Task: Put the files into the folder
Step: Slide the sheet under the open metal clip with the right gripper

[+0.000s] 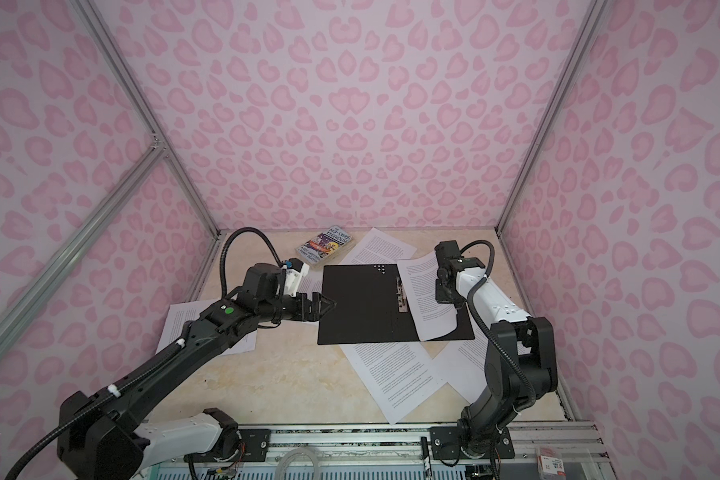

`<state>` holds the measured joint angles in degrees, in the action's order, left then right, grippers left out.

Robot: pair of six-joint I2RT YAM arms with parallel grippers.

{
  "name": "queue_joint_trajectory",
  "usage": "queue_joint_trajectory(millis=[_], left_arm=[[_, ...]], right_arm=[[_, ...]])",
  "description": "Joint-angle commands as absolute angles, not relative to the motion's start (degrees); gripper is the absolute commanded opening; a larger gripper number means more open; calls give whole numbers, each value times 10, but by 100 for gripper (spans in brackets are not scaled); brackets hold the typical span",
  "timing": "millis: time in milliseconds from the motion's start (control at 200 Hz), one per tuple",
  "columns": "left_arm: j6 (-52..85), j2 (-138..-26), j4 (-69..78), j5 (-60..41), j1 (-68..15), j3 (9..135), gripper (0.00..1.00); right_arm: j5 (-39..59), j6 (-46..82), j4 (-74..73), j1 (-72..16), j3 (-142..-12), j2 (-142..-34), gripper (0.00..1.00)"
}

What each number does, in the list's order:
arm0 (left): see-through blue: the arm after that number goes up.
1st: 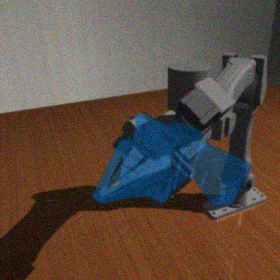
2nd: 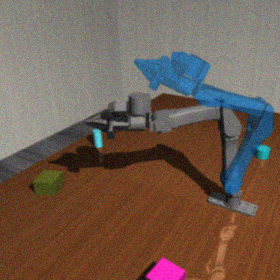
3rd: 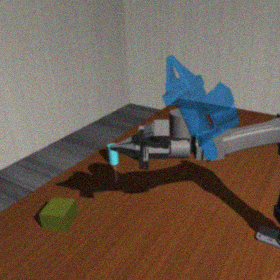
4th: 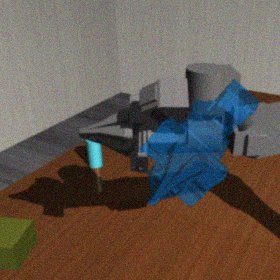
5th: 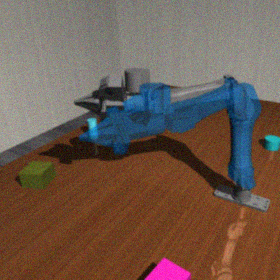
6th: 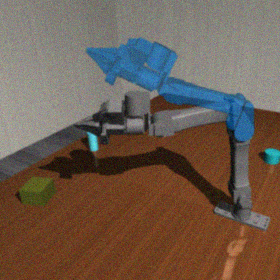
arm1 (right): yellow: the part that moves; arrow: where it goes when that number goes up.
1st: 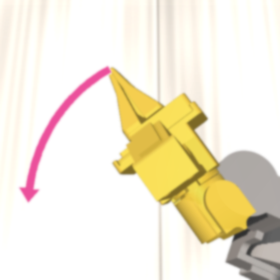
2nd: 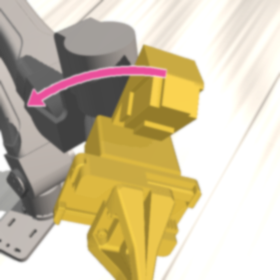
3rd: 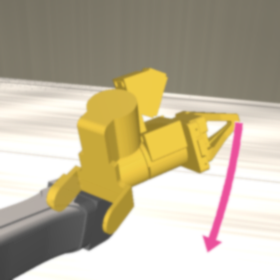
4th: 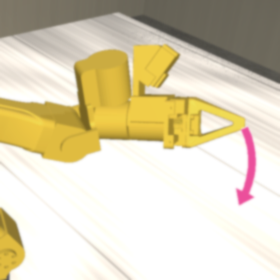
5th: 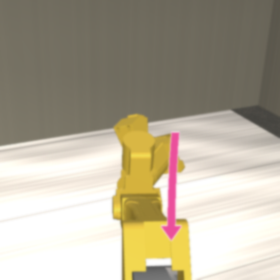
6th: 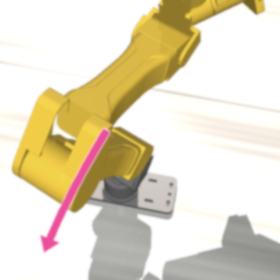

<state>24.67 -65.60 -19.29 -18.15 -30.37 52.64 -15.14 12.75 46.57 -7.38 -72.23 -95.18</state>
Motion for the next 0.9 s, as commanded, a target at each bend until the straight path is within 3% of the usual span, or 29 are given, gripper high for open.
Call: queue_joint_trajectory(millis=[0, 235, 445, 895], left_arm=[[184, -600, -134, -129, -303, 473, 97], [140, -558, -137, -140, -303, 406, 97], [145, -586, -114, -165, -302, 386, 97], [136, -616, -108, -170, -301, 398, 97]], right_arm=[[-229, 103, 475, -63, -731, -976, 0], [-131, 106, 441, -47, -737, -985, 0], [-63, 87, 416, -43, -738, -990, 0], [-36, 47, 387, -64, -683, -952, 0]])
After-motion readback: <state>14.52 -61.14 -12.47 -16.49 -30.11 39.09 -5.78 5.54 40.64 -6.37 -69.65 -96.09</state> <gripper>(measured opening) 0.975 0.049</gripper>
